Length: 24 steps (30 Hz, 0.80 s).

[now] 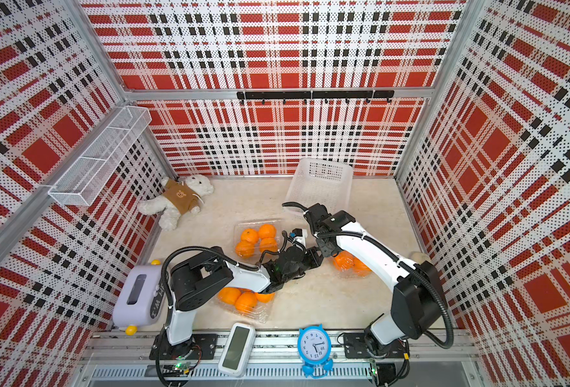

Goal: Take oranges out of containers
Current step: Open the packing box at the center of the board.

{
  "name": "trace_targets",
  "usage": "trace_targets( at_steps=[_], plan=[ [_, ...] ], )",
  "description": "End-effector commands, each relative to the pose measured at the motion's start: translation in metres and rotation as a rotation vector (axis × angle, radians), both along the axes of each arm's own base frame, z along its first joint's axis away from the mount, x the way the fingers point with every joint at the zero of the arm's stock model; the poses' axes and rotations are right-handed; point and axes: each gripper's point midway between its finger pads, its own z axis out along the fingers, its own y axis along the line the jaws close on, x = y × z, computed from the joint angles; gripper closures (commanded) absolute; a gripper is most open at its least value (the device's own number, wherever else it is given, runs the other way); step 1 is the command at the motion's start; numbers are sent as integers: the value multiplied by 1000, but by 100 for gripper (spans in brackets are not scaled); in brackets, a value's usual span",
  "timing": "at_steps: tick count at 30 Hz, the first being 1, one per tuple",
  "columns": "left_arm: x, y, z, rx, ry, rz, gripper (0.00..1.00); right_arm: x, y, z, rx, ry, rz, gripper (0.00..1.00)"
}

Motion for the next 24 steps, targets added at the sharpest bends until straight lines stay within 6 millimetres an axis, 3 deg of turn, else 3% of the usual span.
trace_targets(
  at_steps=[1, 8, 16, 19, 22, 24],
  plan=[
    [-17, 16, -57, 219, 72, -16, 100, 26, -16, 35, -96, -156, -62, 92],
    [-19, 22, -64, 246, 76, -7, 100, 32, -28, 44, -222, -161, -68, 92],
    [-17, 28, -49, 257, 39, 10, 100, 45, -32, 45, -234, -165, -49, 82],
    [-17, 31, -42, 268, 22, 17, 100, 51, -40, 50, -259, -176, -63, 60],
    [-16, 35, -38, 271, 14, 24, 100, 54, -54, 64, -342, -211, -106, 19],
    [-16, 37, -36, 269, 11, 26, 100, 55, -62, 75, -391, -233, -132, 3]
  ],
)
